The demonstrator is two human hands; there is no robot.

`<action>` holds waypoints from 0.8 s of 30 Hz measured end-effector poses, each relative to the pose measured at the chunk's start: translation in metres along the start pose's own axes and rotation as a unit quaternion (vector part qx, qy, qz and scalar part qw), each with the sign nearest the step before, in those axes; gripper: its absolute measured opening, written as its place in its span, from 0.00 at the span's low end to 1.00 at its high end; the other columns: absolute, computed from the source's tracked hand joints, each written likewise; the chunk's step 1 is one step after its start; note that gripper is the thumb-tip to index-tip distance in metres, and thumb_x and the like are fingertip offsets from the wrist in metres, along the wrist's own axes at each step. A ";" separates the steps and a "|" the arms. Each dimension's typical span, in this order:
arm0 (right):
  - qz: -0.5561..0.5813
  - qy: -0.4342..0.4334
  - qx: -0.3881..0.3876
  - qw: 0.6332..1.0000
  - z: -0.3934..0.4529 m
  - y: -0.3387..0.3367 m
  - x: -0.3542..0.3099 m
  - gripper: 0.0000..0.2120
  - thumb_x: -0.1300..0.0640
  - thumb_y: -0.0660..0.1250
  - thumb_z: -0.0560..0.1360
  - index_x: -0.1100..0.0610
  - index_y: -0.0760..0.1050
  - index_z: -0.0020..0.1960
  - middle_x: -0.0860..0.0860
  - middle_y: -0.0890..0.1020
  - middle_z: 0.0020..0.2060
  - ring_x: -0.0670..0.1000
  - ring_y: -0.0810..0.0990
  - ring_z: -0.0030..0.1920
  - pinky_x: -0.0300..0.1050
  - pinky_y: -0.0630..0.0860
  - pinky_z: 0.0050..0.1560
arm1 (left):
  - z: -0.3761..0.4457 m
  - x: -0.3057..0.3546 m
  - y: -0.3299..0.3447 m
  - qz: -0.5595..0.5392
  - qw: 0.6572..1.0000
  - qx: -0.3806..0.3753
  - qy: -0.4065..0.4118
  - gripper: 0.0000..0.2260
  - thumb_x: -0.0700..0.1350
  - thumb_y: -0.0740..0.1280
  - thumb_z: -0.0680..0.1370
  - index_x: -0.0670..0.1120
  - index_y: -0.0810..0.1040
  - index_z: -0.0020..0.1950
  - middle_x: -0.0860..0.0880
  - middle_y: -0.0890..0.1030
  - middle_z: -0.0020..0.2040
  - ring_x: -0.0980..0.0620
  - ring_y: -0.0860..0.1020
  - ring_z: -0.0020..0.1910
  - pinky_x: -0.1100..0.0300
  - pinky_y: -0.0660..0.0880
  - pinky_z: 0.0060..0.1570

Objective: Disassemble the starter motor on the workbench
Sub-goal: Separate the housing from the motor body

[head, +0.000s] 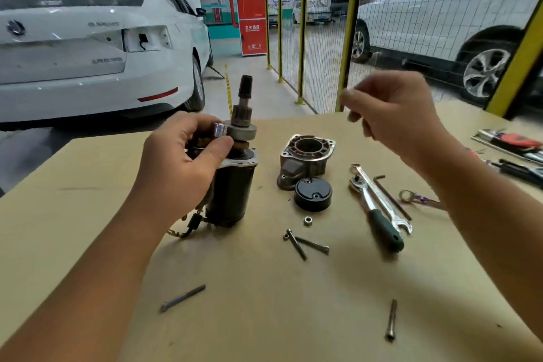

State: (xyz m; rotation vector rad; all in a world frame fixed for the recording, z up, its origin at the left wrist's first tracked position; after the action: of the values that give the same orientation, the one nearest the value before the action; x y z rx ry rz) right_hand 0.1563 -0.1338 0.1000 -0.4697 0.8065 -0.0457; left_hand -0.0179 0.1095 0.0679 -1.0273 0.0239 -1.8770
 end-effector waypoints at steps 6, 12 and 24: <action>-0.239 0.201 -0.135 0.940 -0.037 -0.009 0.086 0.08 0.50 0.77 0.72 0.49 0.80 0.38 0.49 0.84 0.38 0.48 0.81 0.40 0.43 0.77 0.37 | 0.001 -0.001 0.002 -0.009 0.999 0.007 -0.052 0.08 0.47 0.75 0.78 0.50 0.83 0.57 0.57 0.83 0.47 0.65 0.79 0.42 0.71 0.75 0.43; -0.284 0.201 -0.128 0.929 -0.027 -0.020 0.106 0.08 0.49 0.77 0.71 0.48 0.80 0.36 0.45 0.82 0.35 0.46 0.80 0.38 0.41 0.75 0.33 | -0.007 0.001 -0.001 -0.009 0.997 0.045 -0.055 0.10 0.47 0.76 0.77 0.47 0.84 0.57 0.57 0.83 0.46 0.66 0.79 0.42 0.61 0.77 0.44; -0.382 0.312 -0.132 0.860 -0.033 -0.103 0.153 0.19 0.51 0.76 0.73 0.56 0.81 0.61 0.52 0.79 0.46 0.54 0.76 0.48 0.46 0.72 0.47 | -0.014 -0.005 0.003 0.046 0.995 0.065 0.055 0.07 0.43 0.74 0.79 0.49 0.79 0.54 0.47 0.79 0.50 0.66 0.76 0.45 0.76 0.70 0.46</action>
State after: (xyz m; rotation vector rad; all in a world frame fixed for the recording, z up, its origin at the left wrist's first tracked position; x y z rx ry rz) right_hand 0.2537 -0.2715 0.0189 -1.0503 1.2225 -0.8762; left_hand -0.0242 0.1063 0.0545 -0.8199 0.0129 -1.8234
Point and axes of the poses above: each hand's wrist, its own z-axis towards the middle knuckle, its own y-axis out of the palm, x = y × z, the point moved 3 cm from there along z, towards the middle knuckle
